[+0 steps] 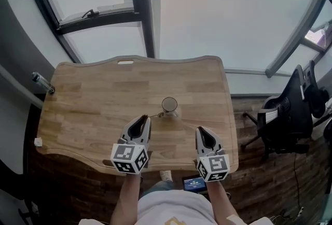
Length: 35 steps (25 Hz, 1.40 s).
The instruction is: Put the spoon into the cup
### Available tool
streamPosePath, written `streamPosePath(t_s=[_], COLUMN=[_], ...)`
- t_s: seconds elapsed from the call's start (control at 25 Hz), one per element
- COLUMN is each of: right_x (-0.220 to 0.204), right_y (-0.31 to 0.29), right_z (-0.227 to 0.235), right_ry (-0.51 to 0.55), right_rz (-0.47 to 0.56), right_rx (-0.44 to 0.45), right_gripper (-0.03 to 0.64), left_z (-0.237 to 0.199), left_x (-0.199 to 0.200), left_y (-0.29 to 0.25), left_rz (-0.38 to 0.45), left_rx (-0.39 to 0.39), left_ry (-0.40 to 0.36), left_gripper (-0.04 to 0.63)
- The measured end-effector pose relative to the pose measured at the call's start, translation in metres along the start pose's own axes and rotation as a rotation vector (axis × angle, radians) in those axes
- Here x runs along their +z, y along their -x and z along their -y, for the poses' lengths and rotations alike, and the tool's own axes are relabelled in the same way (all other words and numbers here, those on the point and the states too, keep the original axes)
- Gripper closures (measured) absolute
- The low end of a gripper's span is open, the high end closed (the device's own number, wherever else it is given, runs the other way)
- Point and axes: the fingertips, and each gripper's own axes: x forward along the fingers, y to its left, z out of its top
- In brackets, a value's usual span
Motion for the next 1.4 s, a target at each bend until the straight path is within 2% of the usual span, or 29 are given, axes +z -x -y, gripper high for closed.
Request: streamPosePath(t_s=[0.24,0.52,0.8,1.4], right_x=[0.007,0.008,0.004,-0.006], right_y=[-0.026,-0.042,-0.066,-0.116], right_z=[-0.001,0.003,0.001,0.028], right_ry=[-0.004,-0.004,-0.002,-0.003], right_rz=[0.005,-0.001,-0.016,-0.055], right_rx=[-0.031,-0.062,-0.048,-0.062], right_gripper=[0.584,0.584,0.584,0.584], left_z=[-0.026,-0.036,-0.053,-0.071], left_x=[0.007,0.003,-0.003,-0.022], left_y=[-0.024,-0.044,-0.063,-0.101], left_rz=[-0.005,-0.021,-0.035,-0.088], left_rx=[-0.025,-0.049,-0.048,-0.047], left_ry=[0.029,0.060,0.127,0.169], left_gripper=[0.543,0.543,0.543,0.543])
